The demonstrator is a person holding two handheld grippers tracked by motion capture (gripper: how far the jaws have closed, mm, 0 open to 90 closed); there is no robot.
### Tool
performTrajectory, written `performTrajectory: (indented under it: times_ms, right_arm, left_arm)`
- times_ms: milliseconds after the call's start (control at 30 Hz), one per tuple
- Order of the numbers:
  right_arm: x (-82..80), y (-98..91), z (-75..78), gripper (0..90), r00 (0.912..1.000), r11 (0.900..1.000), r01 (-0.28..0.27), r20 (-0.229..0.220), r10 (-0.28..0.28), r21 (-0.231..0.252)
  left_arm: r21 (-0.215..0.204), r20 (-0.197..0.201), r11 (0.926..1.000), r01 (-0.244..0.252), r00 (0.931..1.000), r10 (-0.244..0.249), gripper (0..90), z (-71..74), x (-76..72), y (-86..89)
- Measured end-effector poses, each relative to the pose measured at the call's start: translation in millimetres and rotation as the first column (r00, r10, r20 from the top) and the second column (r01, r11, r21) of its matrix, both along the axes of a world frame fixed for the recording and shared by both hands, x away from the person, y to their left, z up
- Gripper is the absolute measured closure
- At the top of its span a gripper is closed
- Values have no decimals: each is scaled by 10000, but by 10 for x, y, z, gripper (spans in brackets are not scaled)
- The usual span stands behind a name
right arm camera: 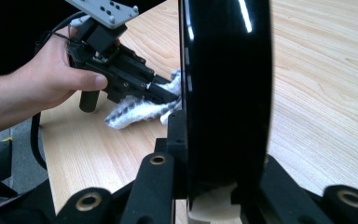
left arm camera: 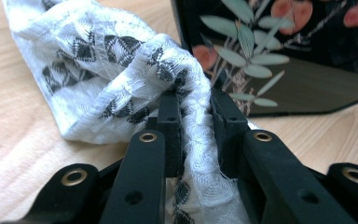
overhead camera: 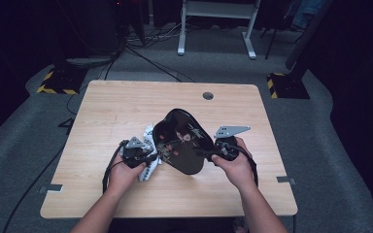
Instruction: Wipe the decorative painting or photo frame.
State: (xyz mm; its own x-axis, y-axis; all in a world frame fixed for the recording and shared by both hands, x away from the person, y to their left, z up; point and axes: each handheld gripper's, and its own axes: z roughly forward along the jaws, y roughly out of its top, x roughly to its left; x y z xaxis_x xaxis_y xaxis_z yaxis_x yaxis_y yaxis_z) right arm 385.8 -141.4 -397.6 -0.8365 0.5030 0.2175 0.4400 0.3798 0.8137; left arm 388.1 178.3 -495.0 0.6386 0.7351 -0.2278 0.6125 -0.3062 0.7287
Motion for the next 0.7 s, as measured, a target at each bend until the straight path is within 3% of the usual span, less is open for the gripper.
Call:
performTrajectory:
  times_ms: [333, 433, 500, 700]
  right_arm:
    - [1, -5, 1, 808, 10000, 10000, 67, 2, -67, -12]
    - [7, -17, -5, 808, 10000, 10000, 49, 12, -49, 8]
    - [8, -26, -9, 807, 10000, 10000, 39, -8, -39, 47]
    - [6, -22, -8, 807, 10000, 10000, 41, 12, -41, 42]
  left_arm:
    - [96, -232, 9995, 312, 9992, -310, 764, -10, -35, -30]
    - [-268, -325, 9967, 769, 9964, -778, 764, 41, -78, 34]
    - [-462, -161, 9950, 885, 9959, -894, 762, 104, -131, 98]
    - [-692, 131, 9949, 733, 9973, -725, 759, 263, -270, 324]
